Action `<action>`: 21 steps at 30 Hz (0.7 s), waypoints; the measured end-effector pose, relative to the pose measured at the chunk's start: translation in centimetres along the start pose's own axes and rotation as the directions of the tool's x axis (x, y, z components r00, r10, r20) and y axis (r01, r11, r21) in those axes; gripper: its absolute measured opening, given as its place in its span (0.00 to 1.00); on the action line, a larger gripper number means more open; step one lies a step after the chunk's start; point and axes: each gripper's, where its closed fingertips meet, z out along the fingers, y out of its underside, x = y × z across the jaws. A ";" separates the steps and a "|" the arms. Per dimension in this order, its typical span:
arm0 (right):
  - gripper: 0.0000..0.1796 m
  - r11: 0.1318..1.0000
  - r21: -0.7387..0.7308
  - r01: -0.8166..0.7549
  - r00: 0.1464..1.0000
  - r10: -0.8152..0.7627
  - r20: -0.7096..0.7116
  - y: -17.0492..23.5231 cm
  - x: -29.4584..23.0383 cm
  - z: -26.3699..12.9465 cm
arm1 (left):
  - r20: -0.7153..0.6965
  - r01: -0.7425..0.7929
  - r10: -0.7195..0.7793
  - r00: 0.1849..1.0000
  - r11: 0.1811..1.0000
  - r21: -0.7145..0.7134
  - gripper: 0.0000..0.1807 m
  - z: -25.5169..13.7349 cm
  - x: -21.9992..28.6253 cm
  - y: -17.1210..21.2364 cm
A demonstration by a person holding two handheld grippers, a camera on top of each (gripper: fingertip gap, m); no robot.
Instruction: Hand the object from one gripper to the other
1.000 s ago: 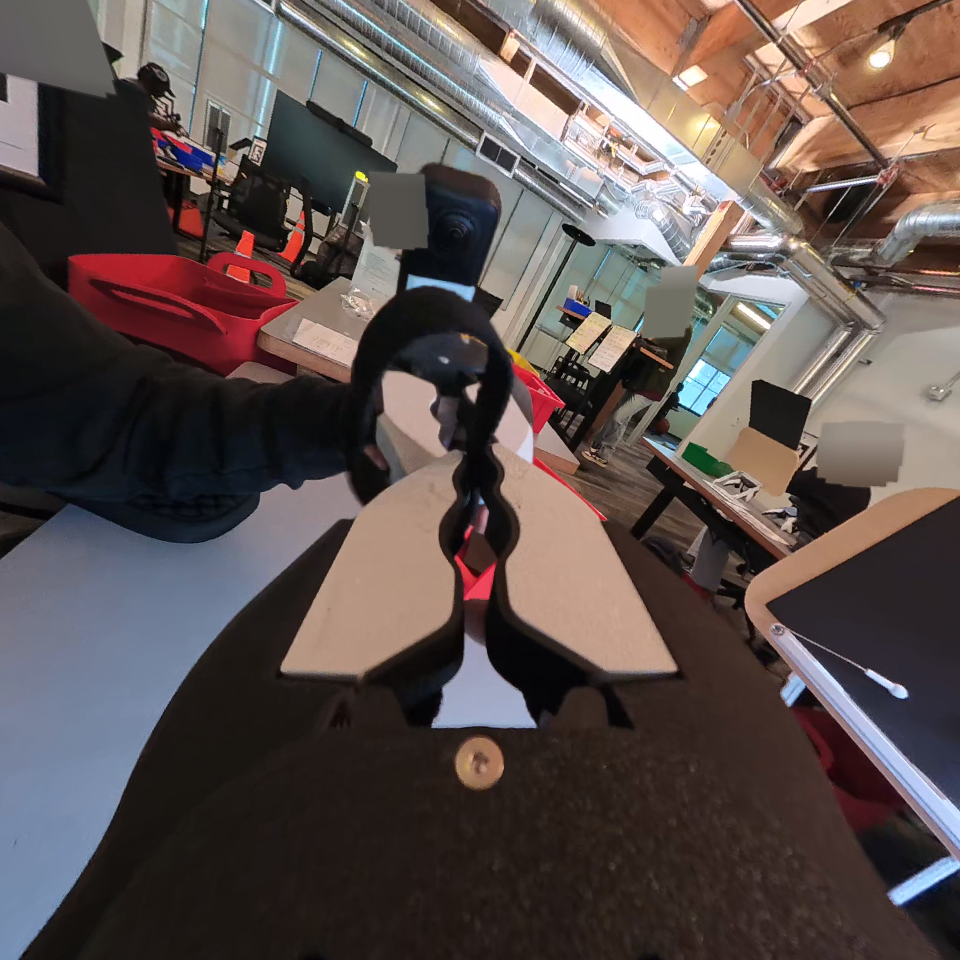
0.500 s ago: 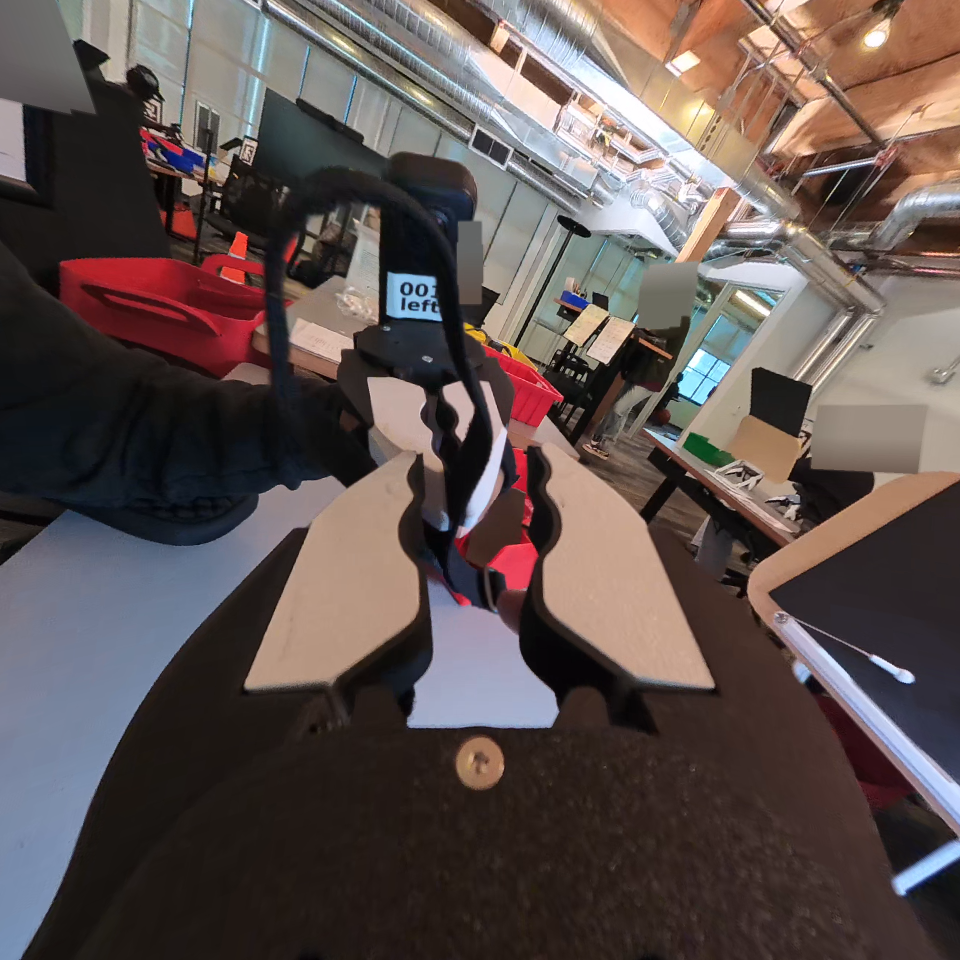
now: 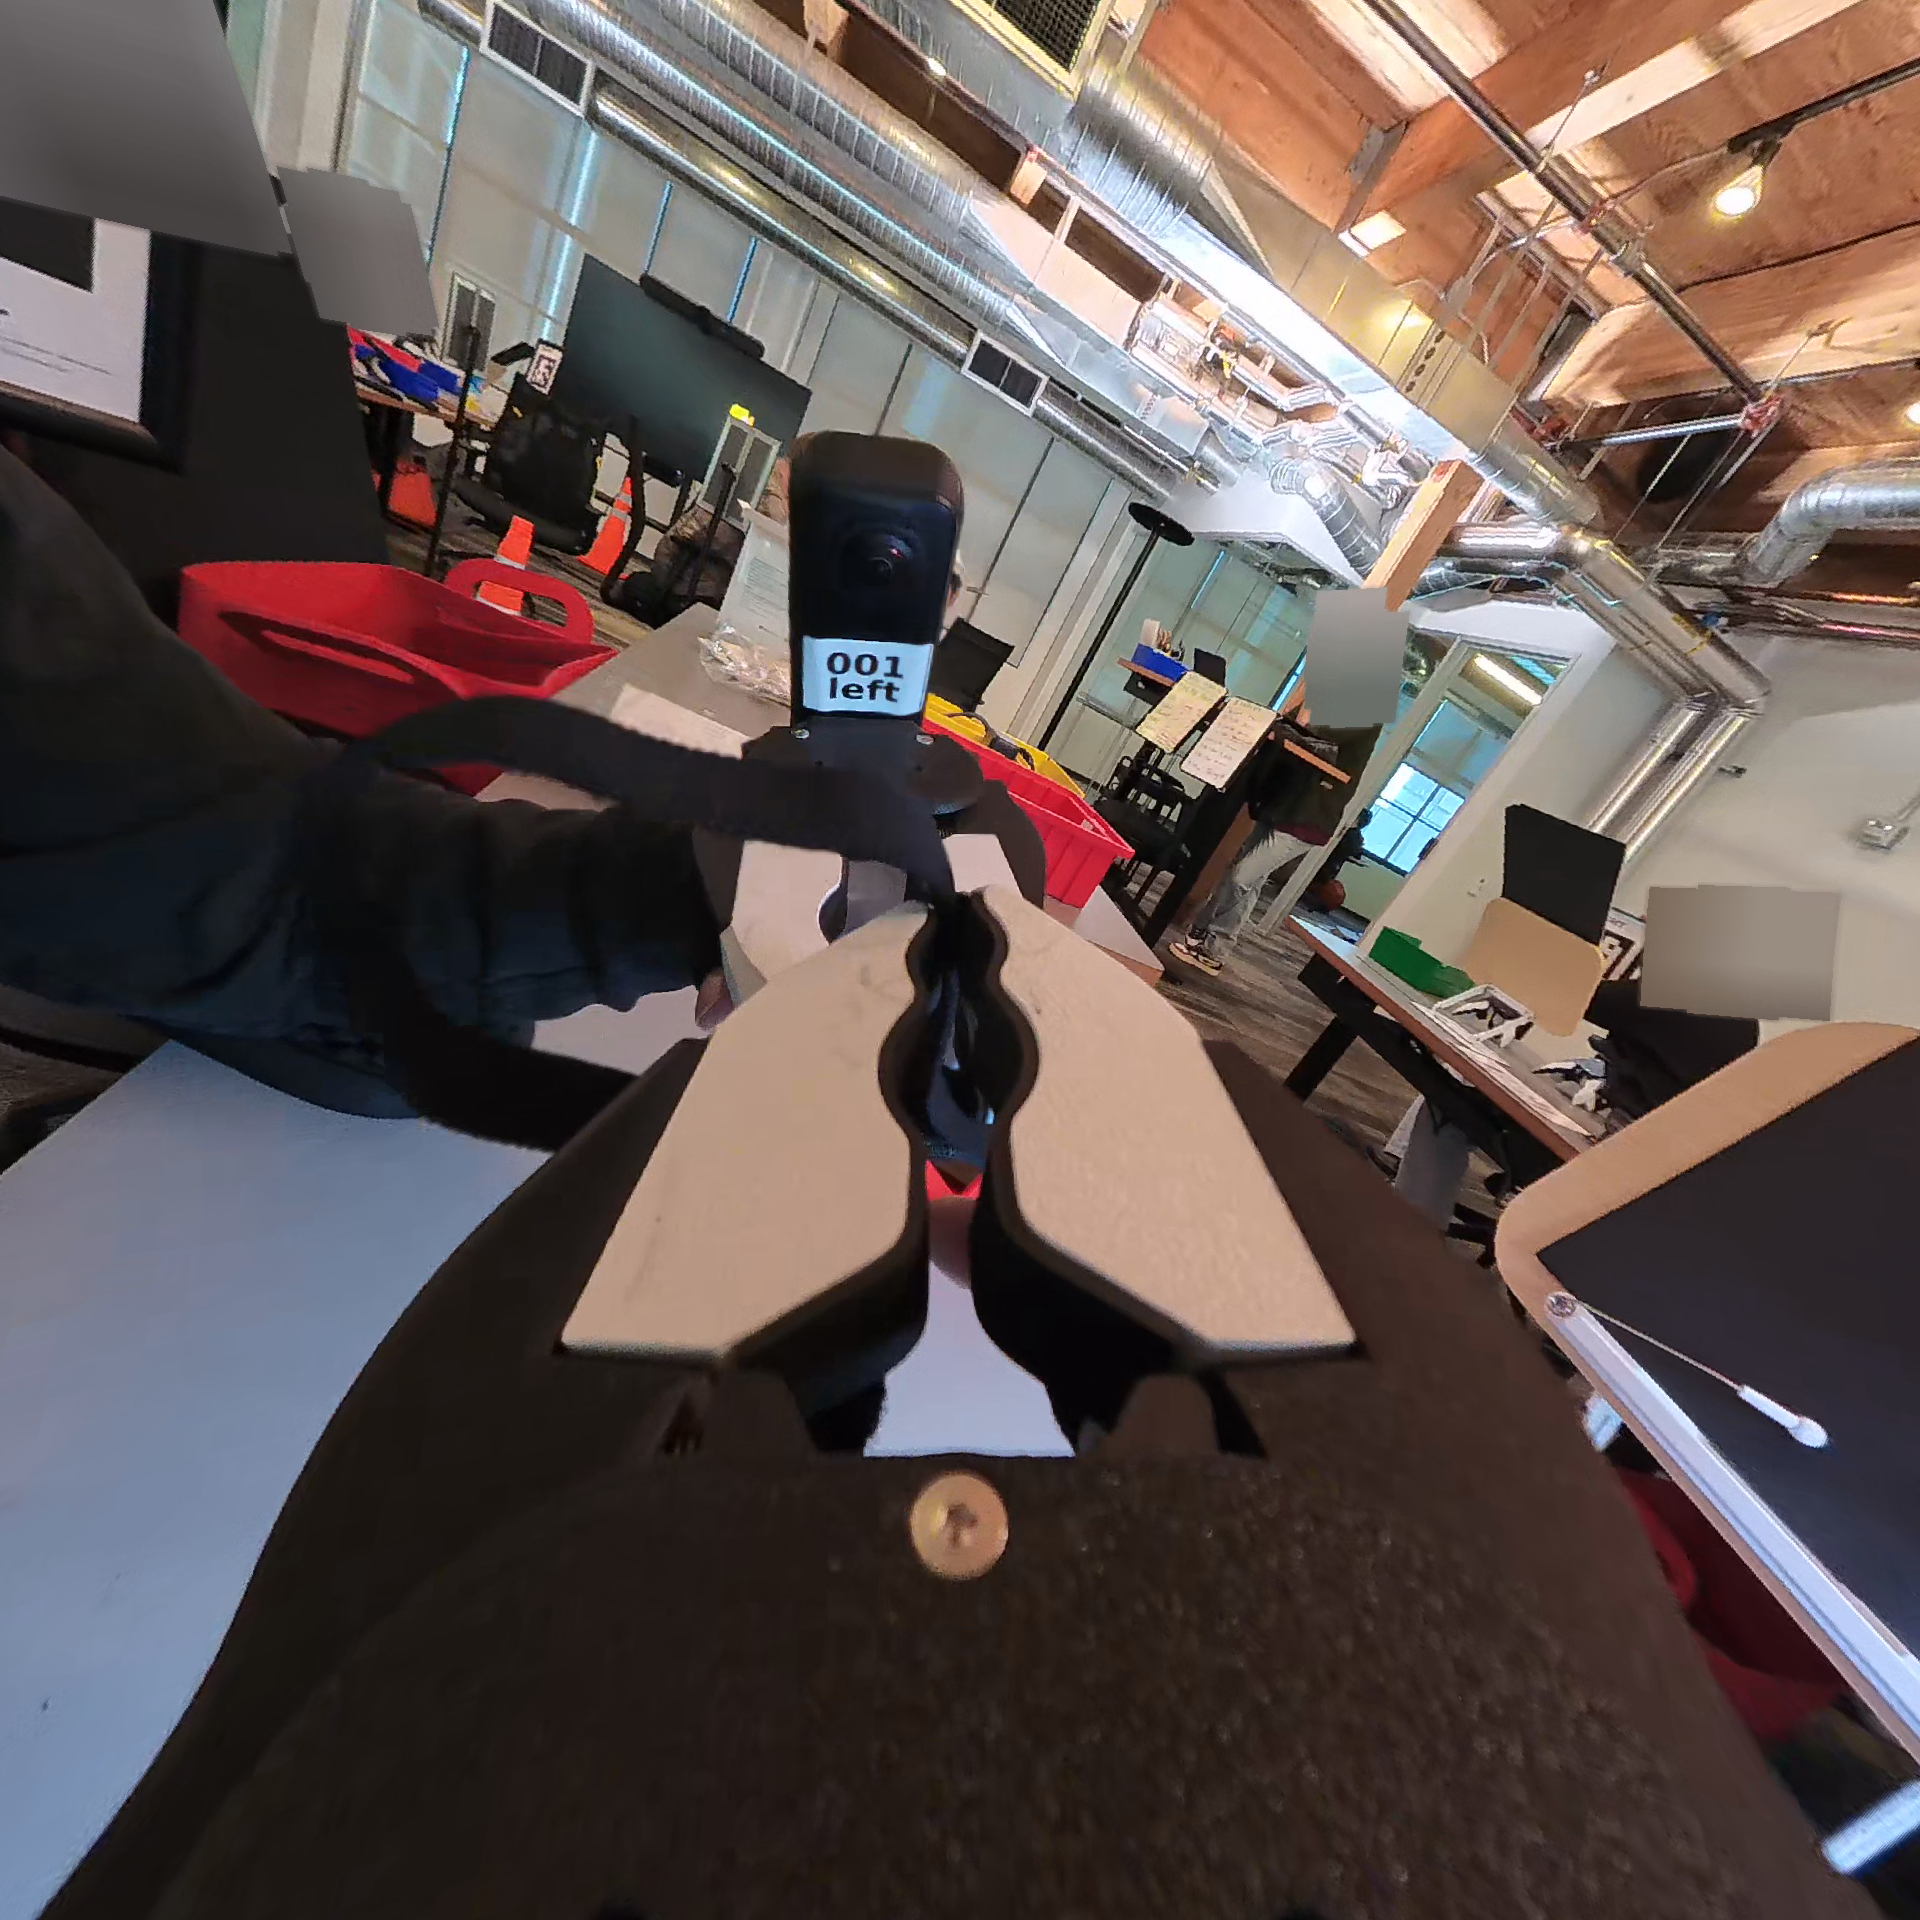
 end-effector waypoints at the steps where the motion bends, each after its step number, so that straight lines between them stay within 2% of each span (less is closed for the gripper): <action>1: 0.01 1.000 0.002 0.004 1.000 -0.004 0.002 0.0 -0.1 0.0 | 0.006 -0.002 0.002 1.000 1.000 -0.004 0.17 -0.1 -0.1 0.0; 5: 0.02 0.999 -0.006 0.031 0.999 -0.031 0.012 0.0 -0.5 0.3 | 0.059 -0.017 0.018 0.998 1.000 -0.020 0.15 -0.2 -0.8 -0.1; 9: 0.06 0.999 -0.027 0.041 0.999 -0.041 -0.008 0.2 -0.3 0.3 | 0.125 -0.058 0.057 0.991 0.998 0.005 0.02 -0.4 -1.5 -0.7; 12: 0.13 0.993 -0.099 0.070 0.997 -0.073 -0.024 1.5 0.0 0.4 | 0.153 -0.093 0.090 0.984 0.996 0.013 0.01 -0.6 -1.7 -1.2; 15: 0.15 0.986 -0.135 0.097 0.994 -0.102 -0.030 2.5 0.1 0.7 | 0.153 -0.144 0.140 0.978 0.989 0.014 0.01 -0.6 -1.2 -1.7; 16: 0.11 0.987 -0.124 0.100 0.994 -0.104 -0.024 2.4 -0.1 0.7 | 0.158 -0.161 0.159 0.975 0.987 0.004 0.01 -0.6 -1.2 -1.6; 17: 0.02 0.987 -0.112 0.115 0.993 -0.119 -0.027 2.2 -0.2 0.7 | 0.158 -0.169 0.168 0.973 0.986 -0.001 0.01 -0.6 -1.2 -1.6; 19: 0.02 0.982 -0.130 0.139 0.990 -0.142 -0.015 2.3 -0.4 0.7 | 0.130 -0.130 0.127 0.983 0.991 0.014 0.03 -0.8 -1.0 -1.6; 21: 0.01 0.974 -0.130 0.184 0.981 -0.190 -0.041 2.0 -0.1 0.6 | 0.086 -0.022 0.015 0.996 0.997 0.073 0.12 -1.6 -1.3 -2.1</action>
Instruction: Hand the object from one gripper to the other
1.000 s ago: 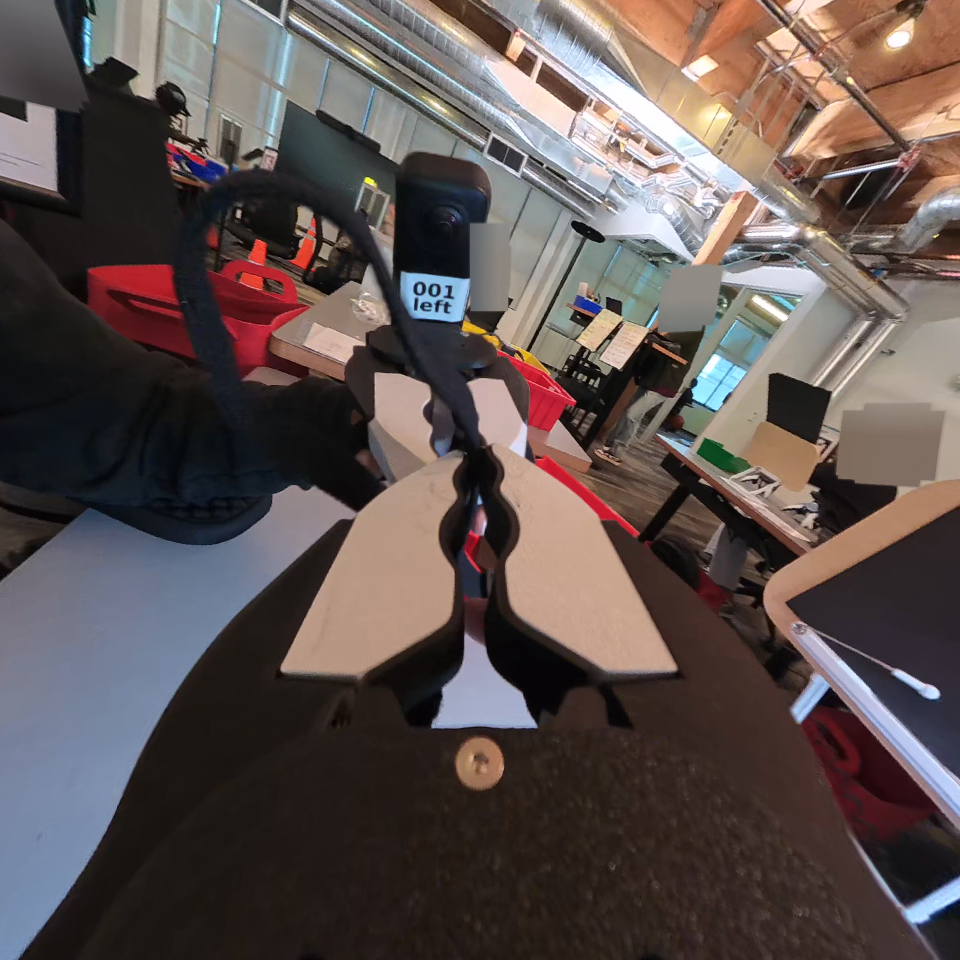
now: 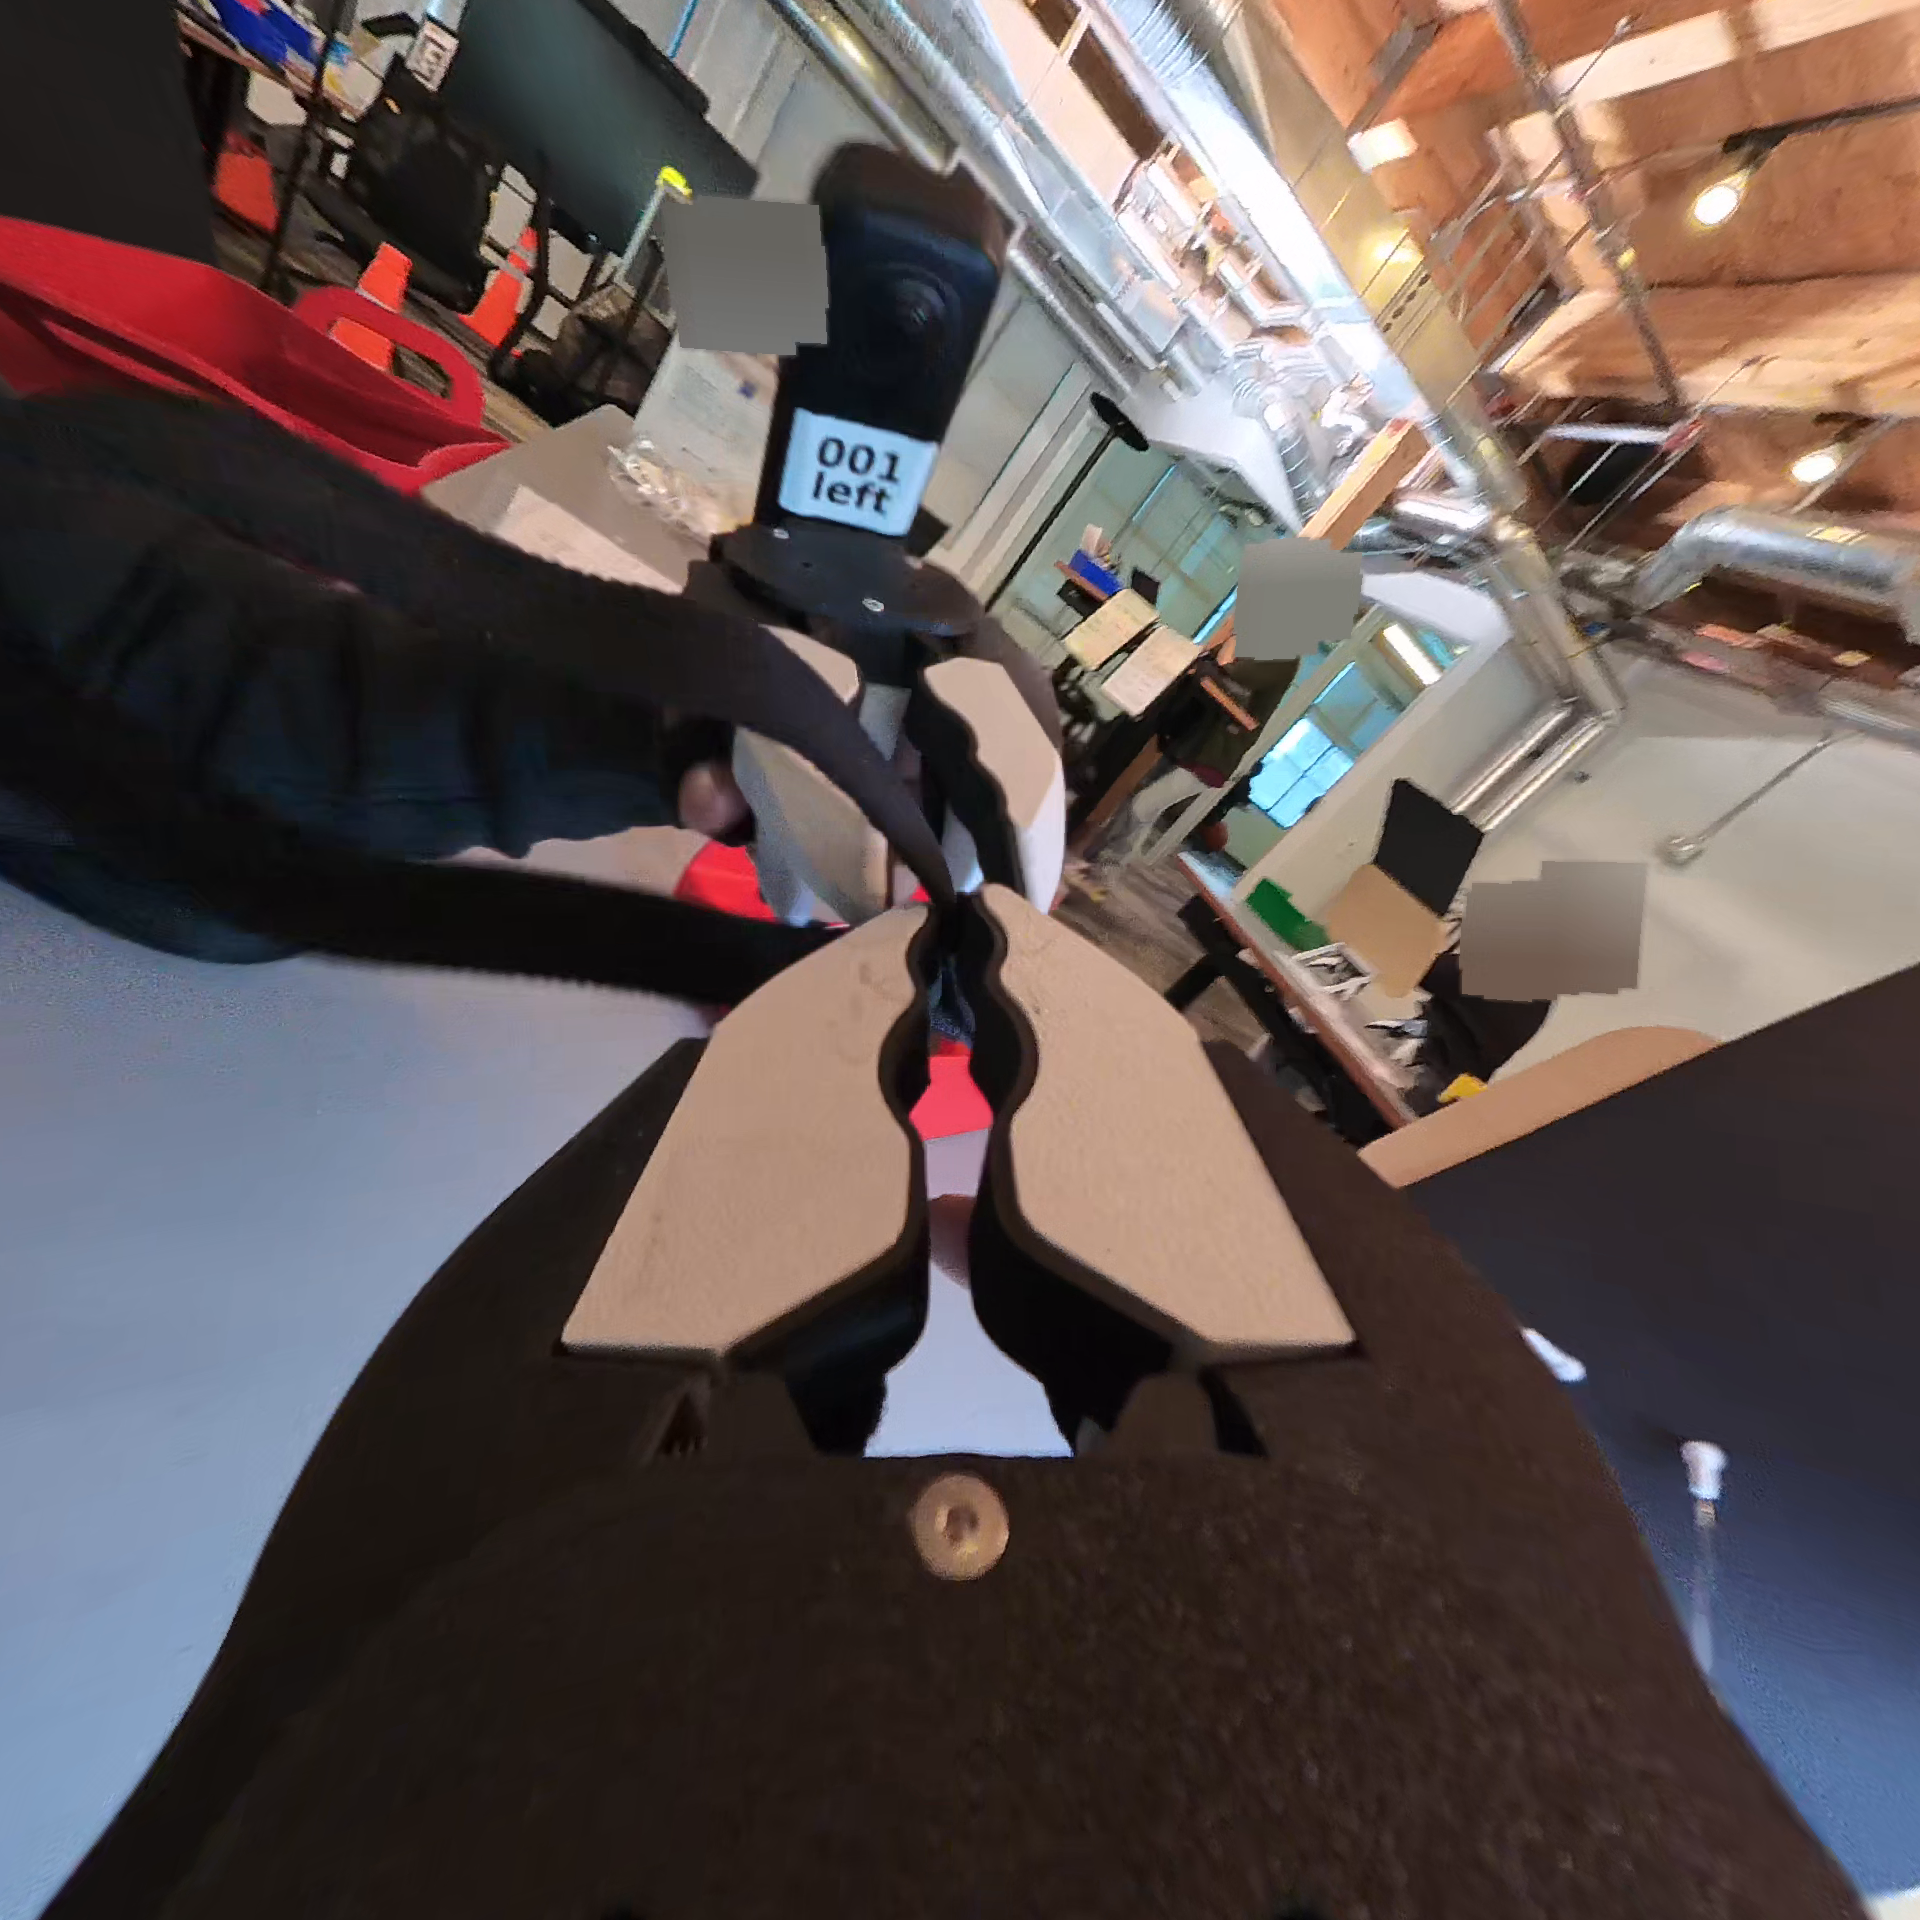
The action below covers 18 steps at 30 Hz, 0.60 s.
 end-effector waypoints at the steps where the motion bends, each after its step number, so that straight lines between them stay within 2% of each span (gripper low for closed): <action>1: 0.01 1.000 0.009 0.026 0.999 -0.026 -0.028 -0.3 0.3 -0.1 | -0.039 0.080 -0.078 0.996 0.995 0.053 0.16 -0.6 -0.2 -0.6; 4: 0.01 0.990 0.000 0.138 0.984 -0.137 -0.115 -0.7 1.1 -0.3 | -0.138 0.416 -0.400 0.906 0.900 0.129 0.20 -1.8 -2.0 -1.2; 7: 0.01 0.956 -0.064 0.288 0.939 -0.294 -0.175 -0.5 1.4 -0.1 | -0.249 0.681 -0.639 0.727 0.718 0.145 0.21 -1.8 -3.3 -0.6; 10: 0.01 0.882 -0.166 0.440 0.865 -0.467 -0.186 0.5 1.2 0.3 | -0.369 0.828 -0.749 0.550 0.546 0.127 0.24 -0.9 -3.4 -0.3; 13: 0.01 0.795 -0.234 0.560 0.786 -0.599 -0.153 1.2 0.5 0.9 | -0.415 0.881 -0.786 0.458 0.464 0.093 0.25 0.1 -3.0 0.0; 15: 0.01 0.756 -0.261 0.600 0.757 -0.642 -0.118 1.6 0.0 1.3 | -0.417 0.887 -0.795 0.441 0.458 0.064 0.19 0.6 -2.5 0.3; 17: 0.02 0.738 -0.276 0.616 0.746 -0.658 -0.096 2.1 -0.3 1.5 | -0.379 0.859 -0.781 0.496 0.506 0.079 0.06 0.9 -2.5 0.6; 18: 0.03 0.748 -0.286 0.599 0.758 -0.645 -0.097 2.3 -0.3 1.6 | -0.360 0.834 -0.761 0.540 0.541 0.107 0.03 0.7 -2.7 0.5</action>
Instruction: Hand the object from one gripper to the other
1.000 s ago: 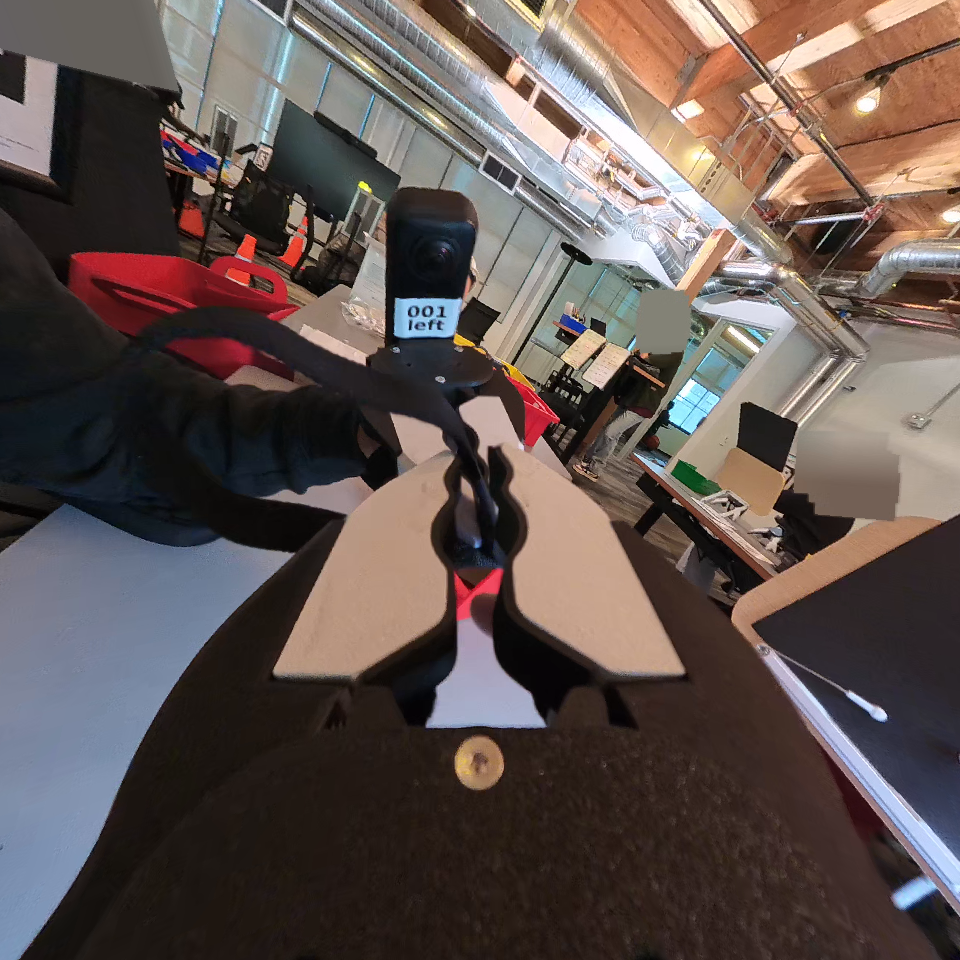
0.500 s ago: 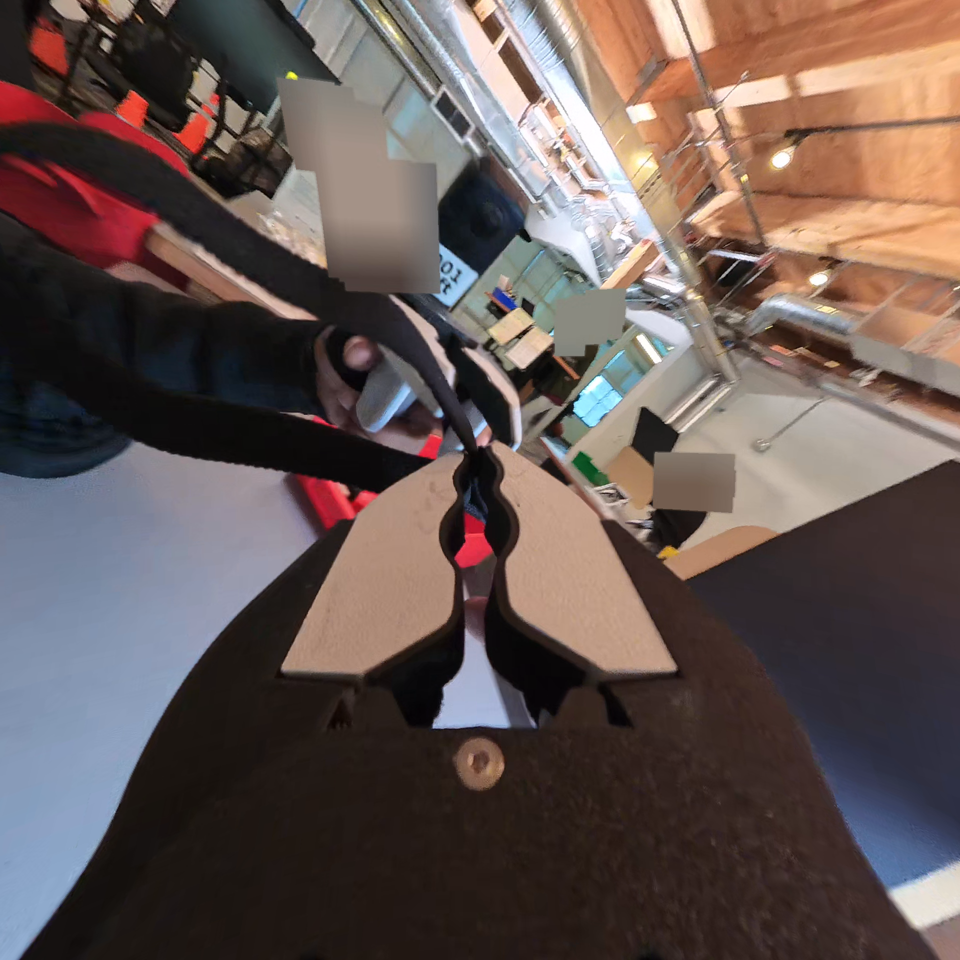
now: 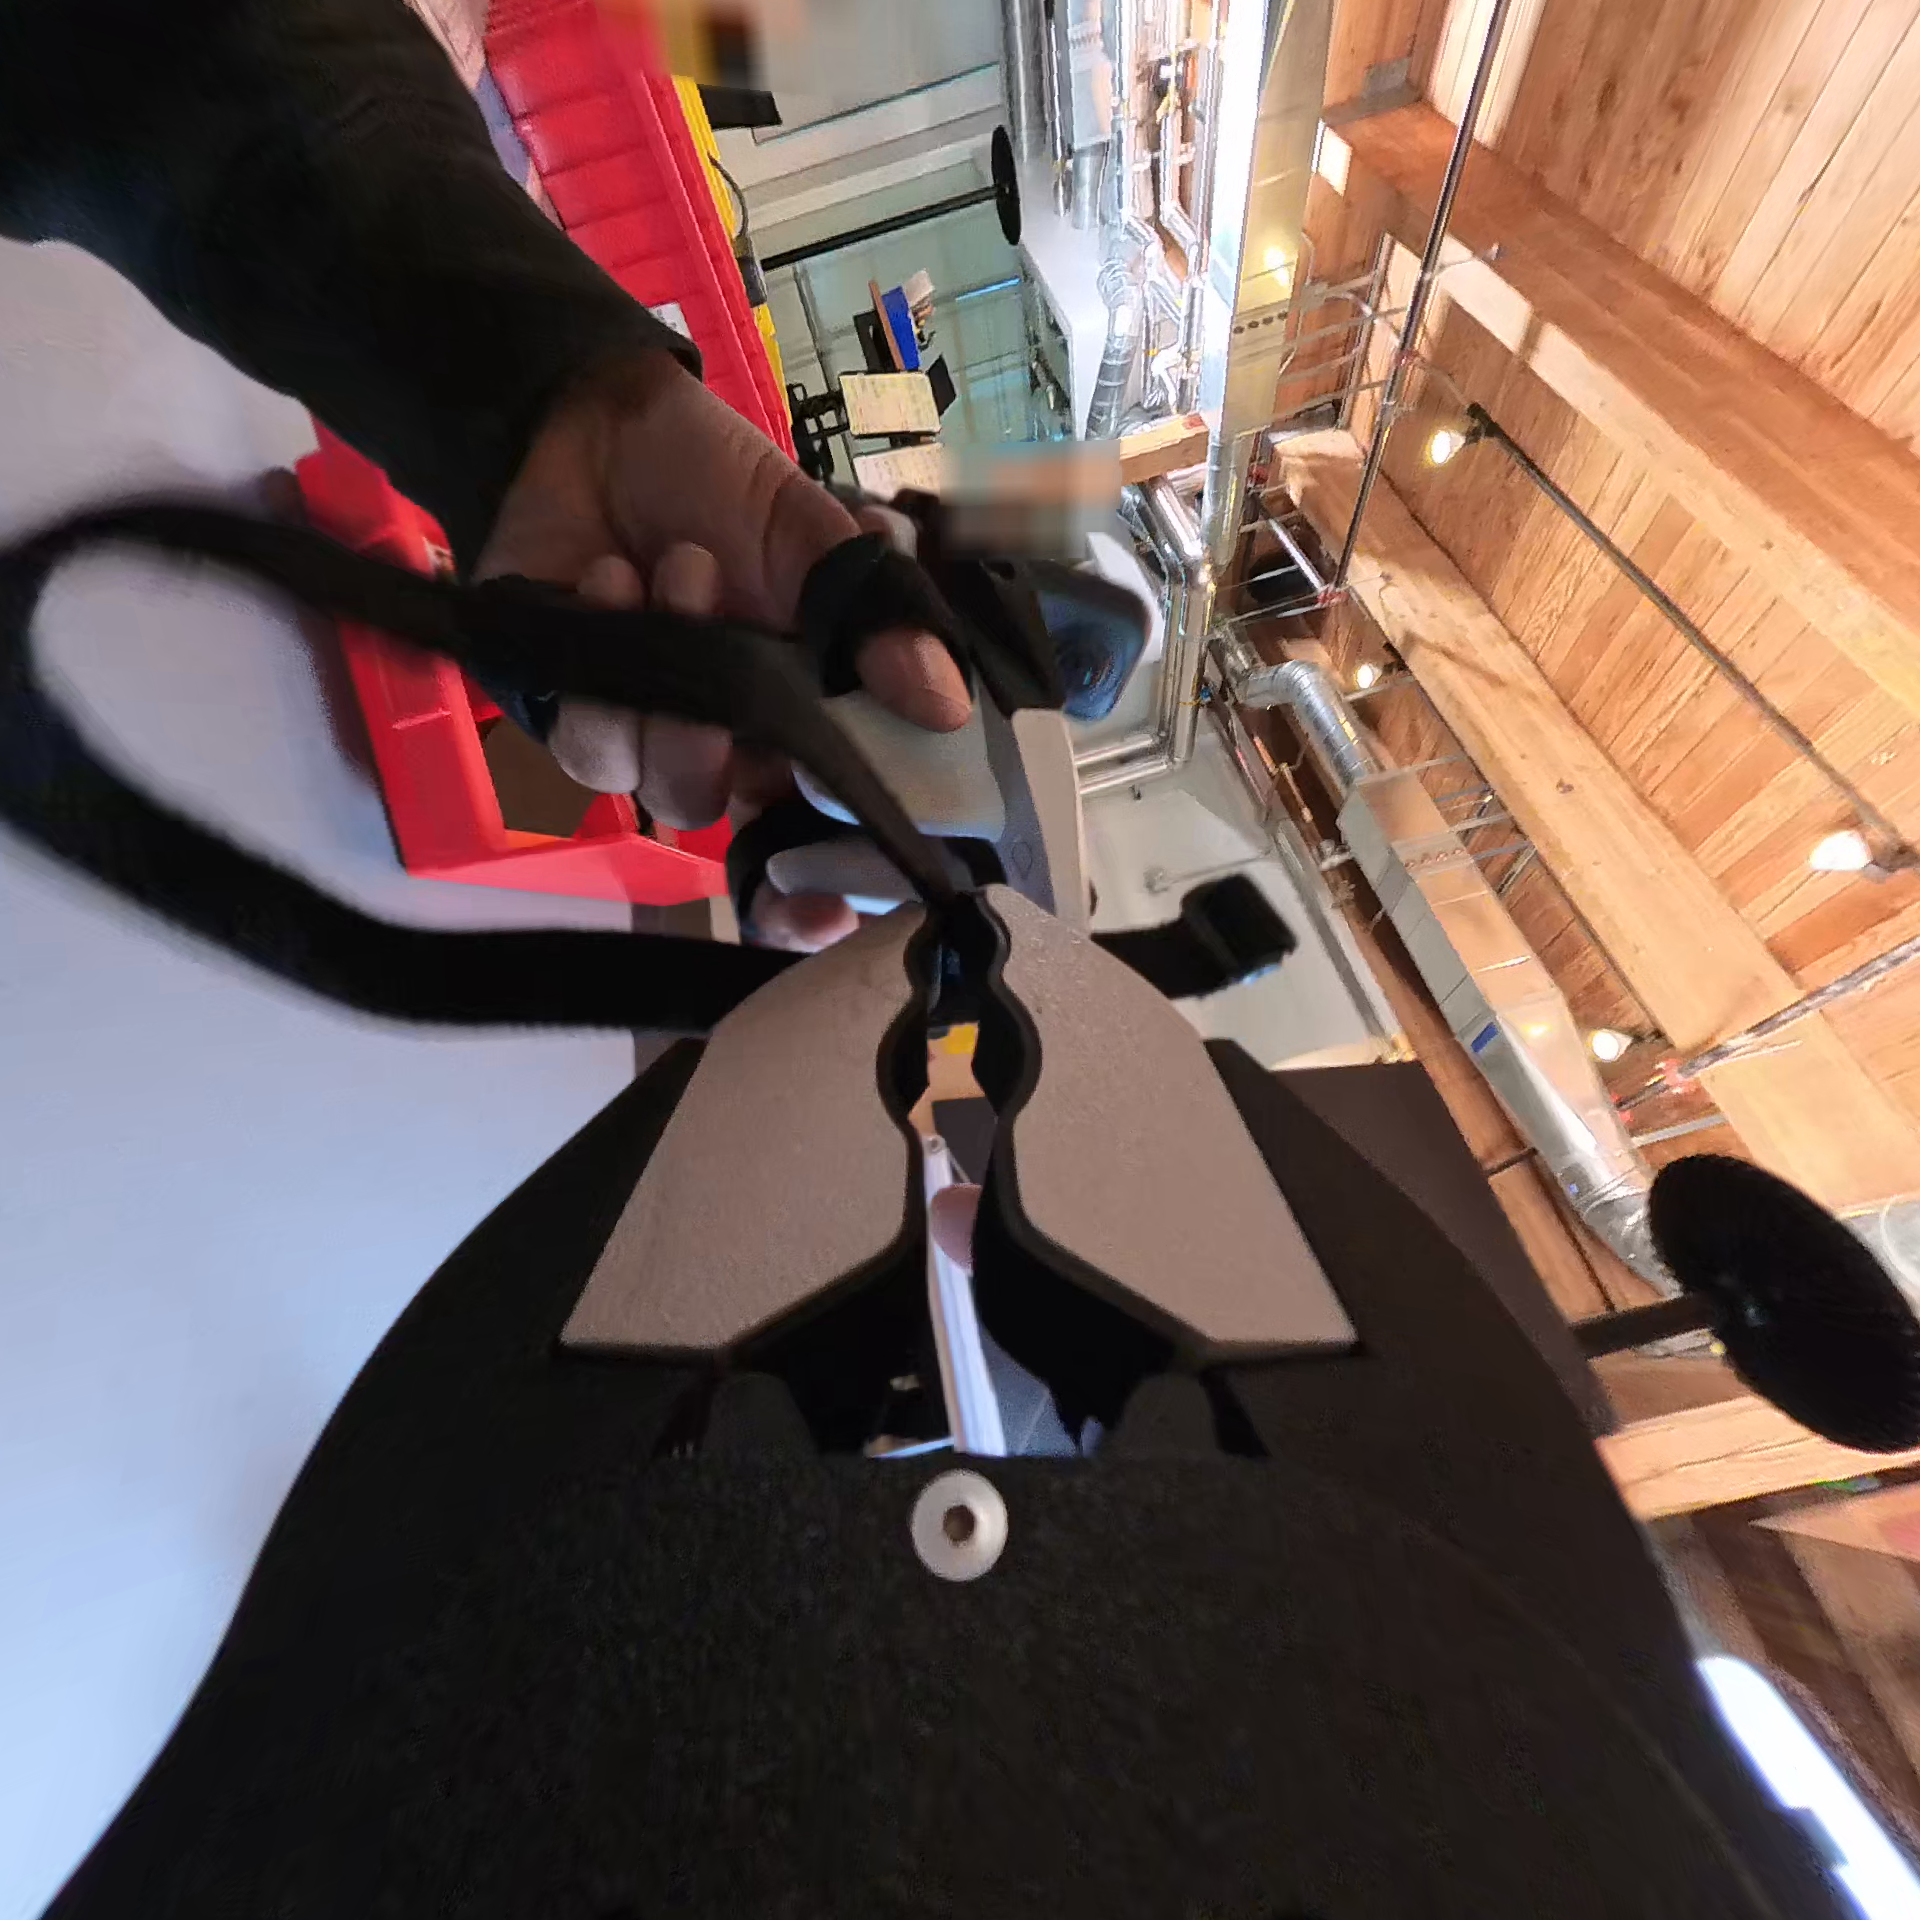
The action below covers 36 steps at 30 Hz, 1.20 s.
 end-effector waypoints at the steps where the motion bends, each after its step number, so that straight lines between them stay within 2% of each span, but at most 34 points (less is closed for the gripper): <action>1: 0.03 0.999 -0.008 -0.038 0.999 0.038 0.010 0.2 0.0 0.1 | 0.032 -0.060 0.059 0.998 0.998 0.008 0.03 -0.2 -0.1 -0.3; 3: 0.11 0.980 -0.025 -0.198 0.975 0.199 0.099 0.7 -0.6 0.2 | 0.133 -0.187 0.184 0.974 0.982 0.014 0.03 -0.7 -0.6 -1.0; 4: 0.16 0.945 -0.036 -0.326 0.932 0.328 0.154 0.8 -0.9 0.2 | 0.167 -0.243 0.238 0.957 0.970 0.010 0.02 -1.1 -0.6 -1.4; 5: 0.22 0.879 -0.040 -0.475 0.853 0.472 0.223 0.7 -1.1 0.0 | 0.195 -0.284 0.279 0.940 0.959 0.001 0.02 -1.4 -0.7 -1.7; 7: 0.28 0.679 -0.042 -0.733 0.630 0.700 0.335 0.4 -0.6 -0.5 | 0.225 -0.338 0.337 0.914 0.940 -0.032 0.02 -1.6 -0.7 -1.7; 8: 0.27 0.601 -0.014 -0.799 0.564 0.759 0.325 0.7 0.4 -0.7 | 0.233 -0.353 0.353 0.906 0.934 -0.044 0.02 -1.6 -0.7 -1.7; 9: 0.25 0.553 0.028 -0.833 0.534 0.790 0.301 1.1 1.4 -0.9 | 0.233 -0.360 0.363 0.902 0.931 -0.056 0.02 -1.5 -0.7 -1.4; 11: 0.22 0.488 0.066 -0.870 0.487 0.833 0.264 1.7 2.6 -0.9 | 0.214 -0.358 0.370 0.904 0.929 -0.090 0.02 -0.7 -0.7 -0.5; 13: 0.20 0.469 0.085 -0.879 0.474 0.843 0.253 1.8 2.9 -0.9 | 0.193 -0.365 0.384 0.903 0.923 -0.125 0.02 0.2 -0.8 0.5; 16: 0.03 0.492 0.140 -0.859 0.511 0.838 0.193 2.2 3.8 -1.2 | 0.176 -0.373 0.402 0.898 0.911 -0.178 0.02 1.2 -0.9 1.9; 19: 0.03 0.501 0.121 -0.857 0.515 0.829 0.218 1.9 3.8 -1.4 | 0.173 -0.380 0.409 0.896 0.907 -0.179 0.02 1.4 -0.7 2.1; 21: 0.03 0.477 0.116 -0.871 0.491 0.838 0.237 1.7 3.8 -1.5 | 0.171 -0.409 0.440 0.881 0.893 -0.191 0.03 1.2 -0.5 2.0; 23: 0.03 0.422 0.088 -0.902 0.429 0.860 0.277 1.5 3.7 -1.4 | 0.194 -0.466 0.504 0.842 0.860 -0.209 0.12 0.9 -0.3 1.6; 24: 0.03 0.401 0.070 -0.913 0.403 0.866 0.296 1.4 3.5 -1.4 | 0.194 -0.498 0.535 0.822 0.841 -0.211 0.13 0.8 0.0 1.4; 26: 0.03 0.369 0.034 -0.929 0.359 0.874 0.327 1.3 3.0 -1.2 | 0.195 -0.546 0.583 0.788 0.810 -0.214 0.12 0.8 0.6 1.2; 29: 0.03 0.303 -0.017 -0.953 0.276 0.886 0.373 1.2 2.4 -1.1 | 0.204 -0.604 0.653 0.730 0.755 -0.256 0.04 0.9 0.5 1.4; 31: 0.03 0.262 -0.032 -0.965 0.233 0.902 0.362 1.6 2.4 -1.0 | 0.233 -0.604 0.657 0.717 0.752 -0.264 0.02 0.8 0.2 1.1; 36: 0.04 0.281 -0.042 -0.959 0.259 0.925 0.278 2.8 2.5 -0.5 | 0.320 -0.593 0.656 0.683 0.755 -0.281 0.02 0.3 -0.9 0.4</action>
